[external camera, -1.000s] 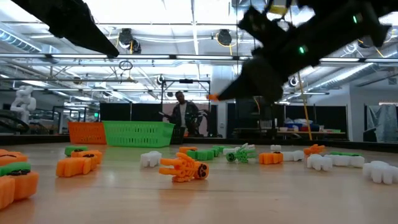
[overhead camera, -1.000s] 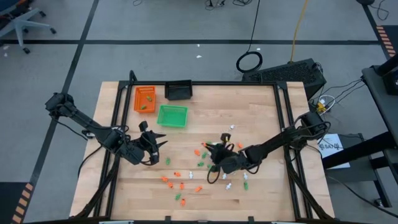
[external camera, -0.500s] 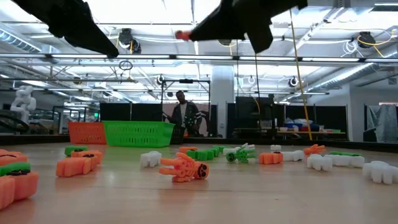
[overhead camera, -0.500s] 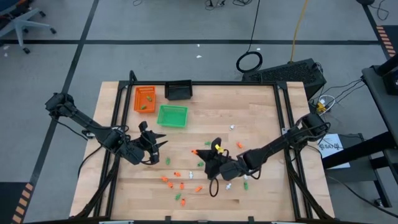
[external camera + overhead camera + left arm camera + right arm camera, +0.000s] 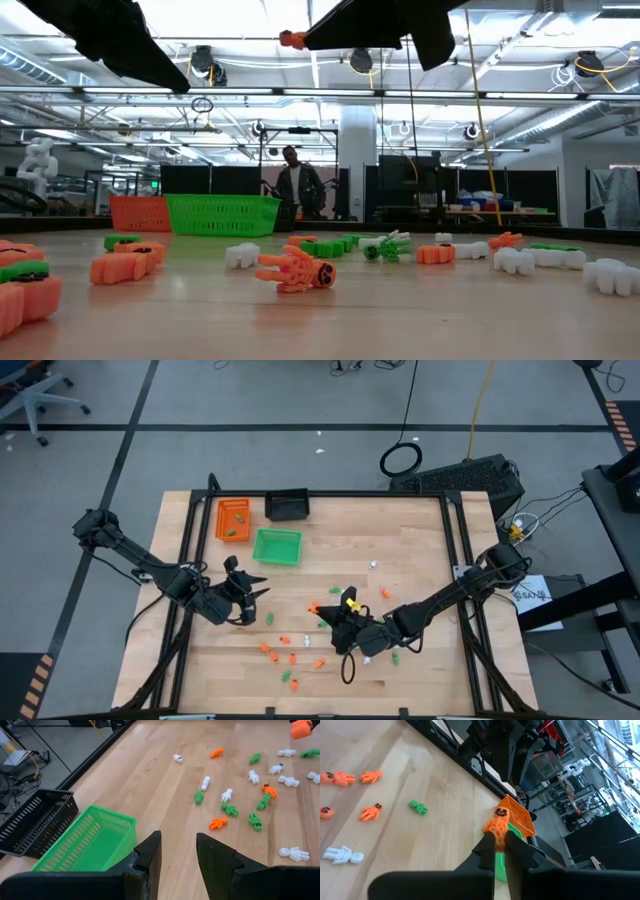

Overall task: Sort Halloween decoration
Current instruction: Put the orange skeleton toy into the black bin

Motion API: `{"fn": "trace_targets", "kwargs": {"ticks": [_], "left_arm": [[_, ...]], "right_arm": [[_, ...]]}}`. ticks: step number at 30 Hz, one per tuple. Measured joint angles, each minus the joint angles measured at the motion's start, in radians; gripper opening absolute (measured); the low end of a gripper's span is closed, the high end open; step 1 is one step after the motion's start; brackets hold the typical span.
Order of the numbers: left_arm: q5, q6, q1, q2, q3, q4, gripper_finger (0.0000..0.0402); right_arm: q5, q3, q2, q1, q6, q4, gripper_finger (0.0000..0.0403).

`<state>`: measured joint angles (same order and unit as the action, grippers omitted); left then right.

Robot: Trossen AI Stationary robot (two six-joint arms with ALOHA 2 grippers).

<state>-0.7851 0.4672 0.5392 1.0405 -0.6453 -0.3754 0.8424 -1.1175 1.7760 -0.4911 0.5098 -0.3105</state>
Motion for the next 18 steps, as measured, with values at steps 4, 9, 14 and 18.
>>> {"fn": "trace_targets", "kwargs": {"ticks": [4,9,14,18], "left_arm": [[0.000,0.000,0.000,0.000,0.000,0.000,0.0121],[0.000,0.001,0.000,0.000,0.000,0.000,0.0121],[0.000,0.002,0.000,0.000,0.000,0.001,0.0121],[0.000,0.002,0.000,0.000,0.000,0.001,0.0121]], "right_arm": [[0.000,0.000,0.000,0.000,-0.006,-0.014,0.0001],[0.000,0.000,0.000,0.000,-0.065,-0.015,0.0001],[0.000,0.000,0.000,0.001,-0.141,-0.016,0.0001],[0.021,0.000,0.000,0.015,-0.323,-0.042,0.0001]]}}
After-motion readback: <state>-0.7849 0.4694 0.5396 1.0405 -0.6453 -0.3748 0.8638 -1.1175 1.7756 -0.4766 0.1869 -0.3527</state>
